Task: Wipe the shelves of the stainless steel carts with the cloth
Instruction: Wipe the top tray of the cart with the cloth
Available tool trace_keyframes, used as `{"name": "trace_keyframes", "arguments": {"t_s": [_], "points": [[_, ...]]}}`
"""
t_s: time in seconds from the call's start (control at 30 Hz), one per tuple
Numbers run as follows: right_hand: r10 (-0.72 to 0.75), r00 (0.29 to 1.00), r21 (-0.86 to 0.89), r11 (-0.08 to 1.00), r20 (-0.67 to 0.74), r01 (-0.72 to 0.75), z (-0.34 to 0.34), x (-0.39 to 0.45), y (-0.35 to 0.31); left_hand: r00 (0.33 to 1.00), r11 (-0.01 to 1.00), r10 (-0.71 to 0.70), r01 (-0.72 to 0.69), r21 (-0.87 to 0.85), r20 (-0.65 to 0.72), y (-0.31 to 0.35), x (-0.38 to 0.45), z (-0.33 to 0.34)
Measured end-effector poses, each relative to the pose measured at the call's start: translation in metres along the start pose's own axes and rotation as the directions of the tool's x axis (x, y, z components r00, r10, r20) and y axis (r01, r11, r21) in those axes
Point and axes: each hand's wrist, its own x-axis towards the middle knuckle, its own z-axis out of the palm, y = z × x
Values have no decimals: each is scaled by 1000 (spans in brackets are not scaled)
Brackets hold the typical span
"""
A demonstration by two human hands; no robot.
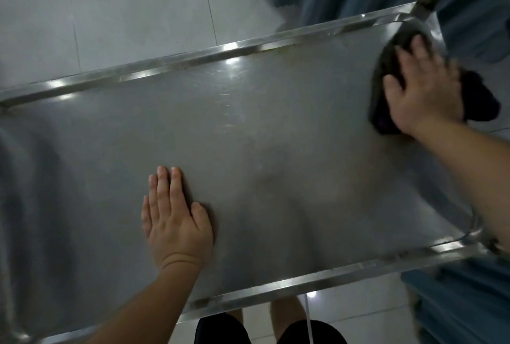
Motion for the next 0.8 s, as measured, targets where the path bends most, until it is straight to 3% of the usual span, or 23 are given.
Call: {"name": "trace_keyframes", "arguments": {"t_s": [0.07, 0.13, 0.2, 0.3, 0.4, 0.47, 0.53, 0.57, 0.63, 0.8], "points": [[233, 972, 23, 972, -26, -232, -1, 1, 2, 1000, 1000, -5, 5, -1, -1, 1, -1, 0], [467, 883, 104, 881, -41, -461, 4, -2, -33, 1000, 1000, -5, 5, -2, -17, 2, -1, 0], [550, 835, 194, 823, -31, -534, 11, -9, -85, 1000, 1000, -3, 3, 0, -24, 3, 0, 0], [368, 929, 183, 916, -25, -358, 24, -32, -171, 1000, 1000, -6, 6, 17, -18, 2, 1, 0], [-69, 997, 124, 990, 27, 65, 32, -48, -249, 1000, 1000, -9, 9, 25, -11, 1, 1, -1], [-458, 884, 106, 888, 98, 448, 31, -43, -284, 1000, 999, -5, 5, 33, -5, 2, 1, -1], [-684, 708, 97, 728, 175, 679, 28, -29, -300, 1000, 999, -10, 9, 36, 3, 2, 1, -1], [-730, 653, 87, 677, 201, 731, 27, -24, -303, 1000, 999, -11, 10, 37, 5, 2, 1, -1], [-751, 625, 75, 650, 213, 756, 26, -15, -298, 1000, 999, -9, 9, 36, 4, 2, 0, -2], [-605, 783, 46, 794, 143, 606, 17, 6, -216, 1000, 1000, 1, -1, 17, -11, 2, -2, -2]]}}
